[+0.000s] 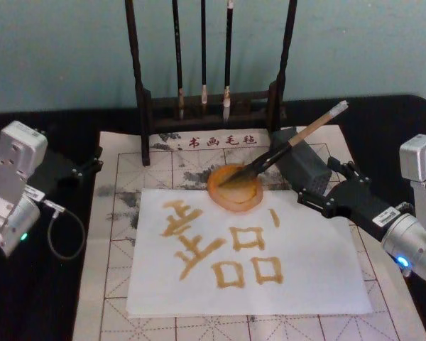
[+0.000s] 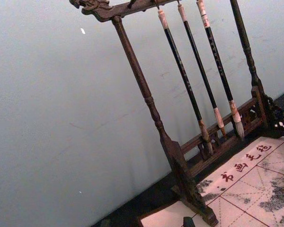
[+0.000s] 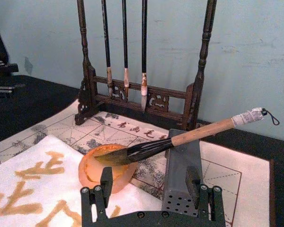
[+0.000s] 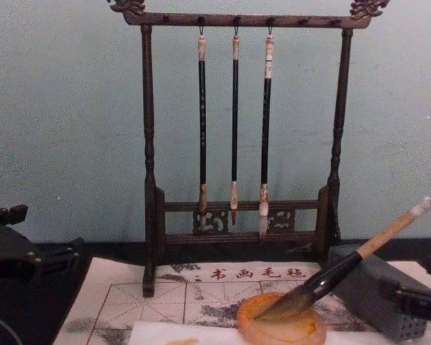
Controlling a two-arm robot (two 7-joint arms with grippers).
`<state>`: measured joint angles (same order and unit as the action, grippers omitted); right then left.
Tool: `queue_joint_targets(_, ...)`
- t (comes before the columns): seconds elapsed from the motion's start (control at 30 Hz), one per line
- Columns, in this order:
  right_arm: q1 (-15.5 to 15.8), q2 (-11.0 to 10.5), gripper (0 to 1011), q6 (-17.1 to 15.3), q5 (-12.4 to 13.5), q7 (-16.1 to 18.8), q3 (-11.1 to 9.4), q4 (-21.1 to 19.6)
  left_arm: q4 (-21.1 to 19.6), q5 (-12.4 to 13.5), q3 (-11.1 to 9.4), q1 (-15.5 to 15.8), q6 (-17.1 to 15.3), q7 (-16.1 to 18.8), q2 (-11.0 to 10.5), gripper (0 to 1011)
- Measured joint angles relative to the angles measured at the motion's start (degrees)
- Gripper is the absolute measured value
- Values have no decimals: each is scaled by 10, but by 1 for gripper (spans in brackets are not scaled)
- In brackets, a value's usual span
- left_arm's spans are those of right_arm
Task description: Pick up the brush from the inkstone, write on the paper, then place the brush back to its original position.
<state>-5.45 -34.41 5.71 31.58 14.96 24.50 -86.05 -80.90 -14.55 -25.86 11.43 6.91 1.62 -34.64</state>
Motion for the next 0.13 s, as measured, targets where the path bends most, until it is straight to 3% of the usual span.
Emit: queue_joint_targets(0.13,0,0,1002,0,0,0,0,0,0,0,0,0,0,0,0,1001)
